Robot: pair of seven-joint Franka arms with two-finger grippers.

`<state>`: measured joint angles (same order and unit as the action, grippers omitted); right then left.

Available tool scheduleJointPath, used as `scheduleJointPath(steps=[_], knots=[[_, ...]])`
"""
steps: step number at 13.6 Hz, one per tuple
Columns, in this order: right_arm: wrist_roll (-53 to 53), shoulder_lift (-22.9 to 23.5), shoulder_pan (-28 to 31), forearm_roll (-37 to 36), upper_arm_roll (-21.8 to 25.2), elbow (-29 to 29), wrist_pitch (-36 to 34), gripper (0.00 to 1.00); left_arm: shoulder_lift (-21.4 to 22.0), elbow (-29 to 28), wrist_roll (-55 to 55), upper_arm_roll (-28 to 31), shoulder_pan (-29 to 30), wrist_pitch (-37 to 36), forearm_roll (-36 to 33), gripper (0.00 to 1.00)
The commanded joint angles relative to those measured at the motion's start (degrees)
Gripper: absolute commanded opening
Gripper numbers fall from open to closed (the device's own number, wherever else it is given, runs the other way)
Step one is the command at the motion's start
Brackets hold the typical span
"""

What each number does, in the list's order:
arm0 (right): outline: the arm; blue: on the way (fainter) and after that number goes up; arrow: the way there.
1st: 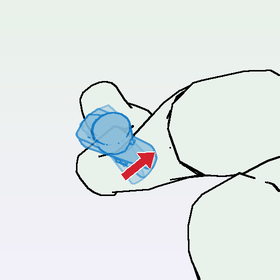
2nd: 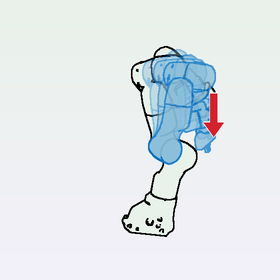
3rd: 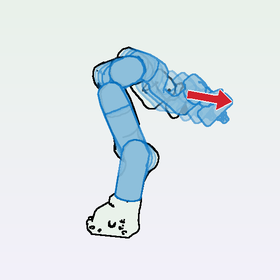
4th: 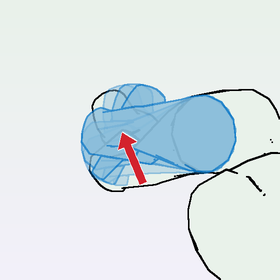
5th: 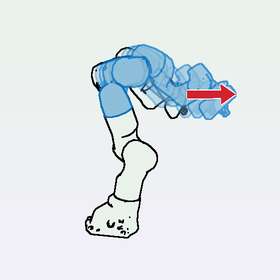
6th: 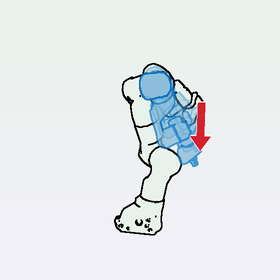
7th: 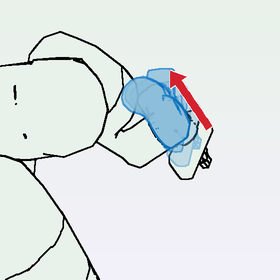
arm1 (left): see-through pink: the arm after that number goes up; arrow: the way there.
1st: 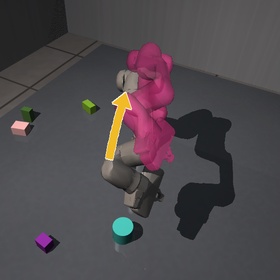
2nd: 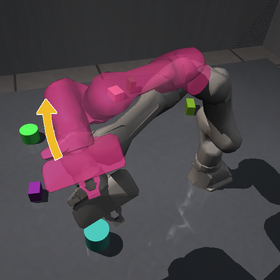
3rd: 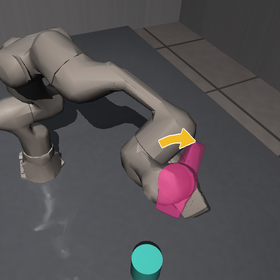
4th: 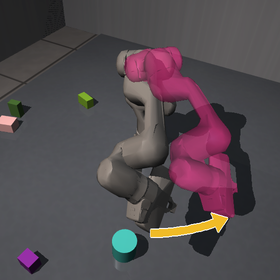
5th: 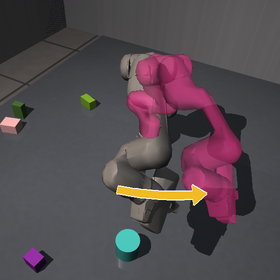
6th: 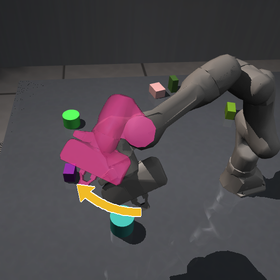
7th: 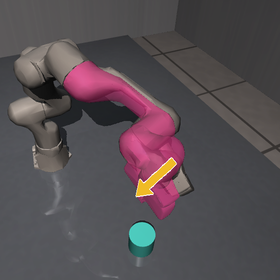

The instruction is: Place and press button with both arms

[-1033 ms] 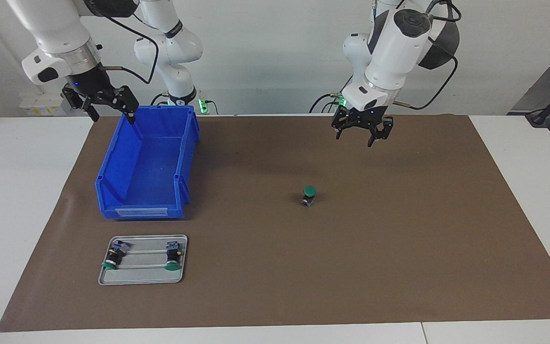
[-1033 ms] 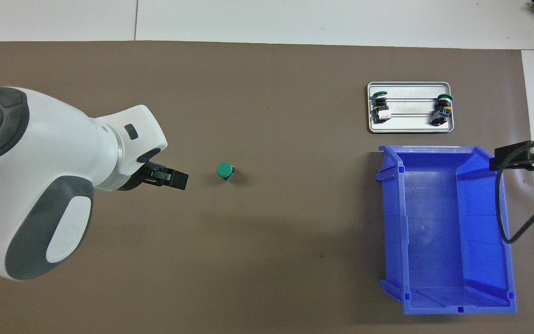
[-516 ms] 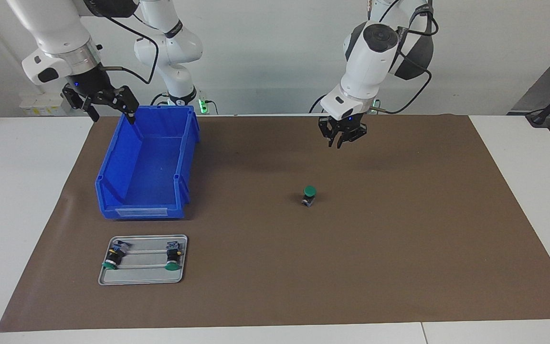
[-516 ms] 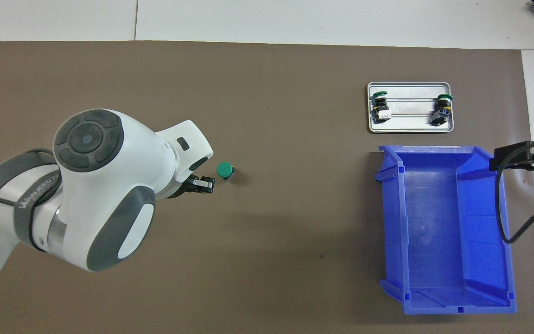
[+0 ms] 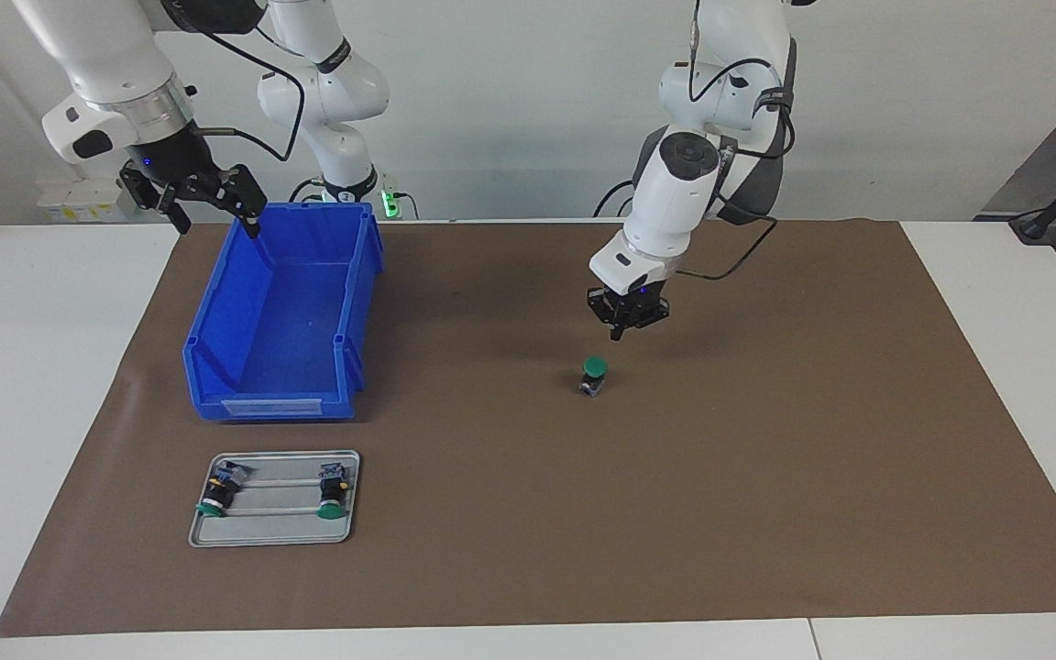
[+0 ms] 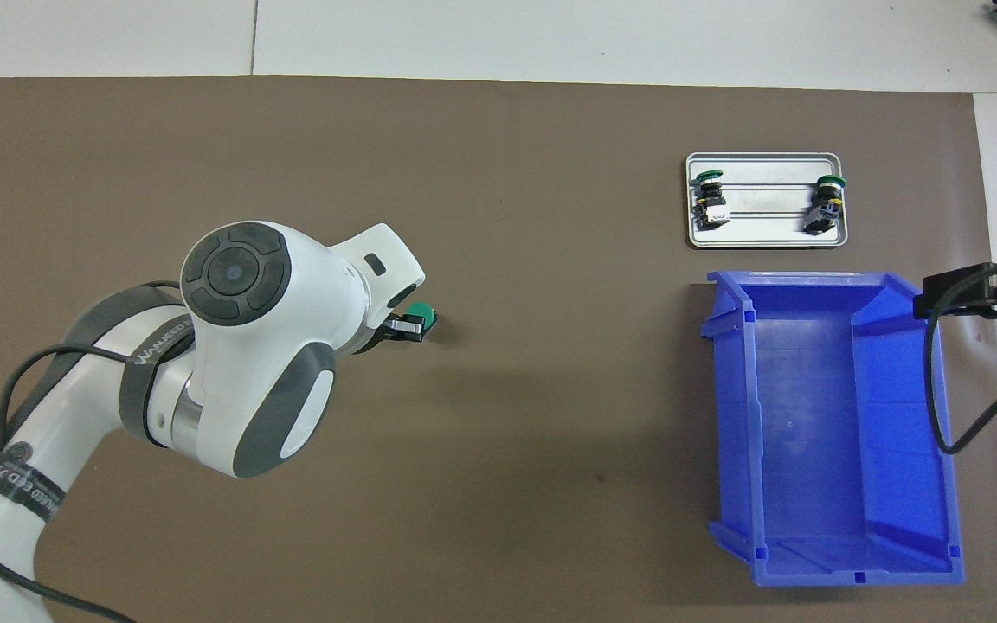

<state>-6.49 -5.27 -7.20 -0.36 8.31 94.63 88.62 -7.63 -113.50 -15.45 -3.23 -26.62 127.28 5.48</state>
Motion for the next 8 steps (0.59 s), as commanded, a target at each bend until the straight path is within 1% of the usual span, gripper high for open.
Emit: scheduleJointPath(steps=[1,3,8], knots=[[1.04,-0.45,0.34,0.89,0.13,0.47,-0.73,1.0,-2.74,0.2,-1.25,0.68,-1.07,4.54,-1.26,0.0],[1.04,-0.45,0.34,0.89,0.13,0.47,-0.73,1.0,-3.53,1.69,-1.25,0.68,-0.98,4.64,-1.26,0.0],[1.12,-0.71,0.43,0.89,0.13,1.09,-0.64,1.0,-6.52,1.88,-1.34,0.77,-2.47,6.48,-1.61,0.0]])
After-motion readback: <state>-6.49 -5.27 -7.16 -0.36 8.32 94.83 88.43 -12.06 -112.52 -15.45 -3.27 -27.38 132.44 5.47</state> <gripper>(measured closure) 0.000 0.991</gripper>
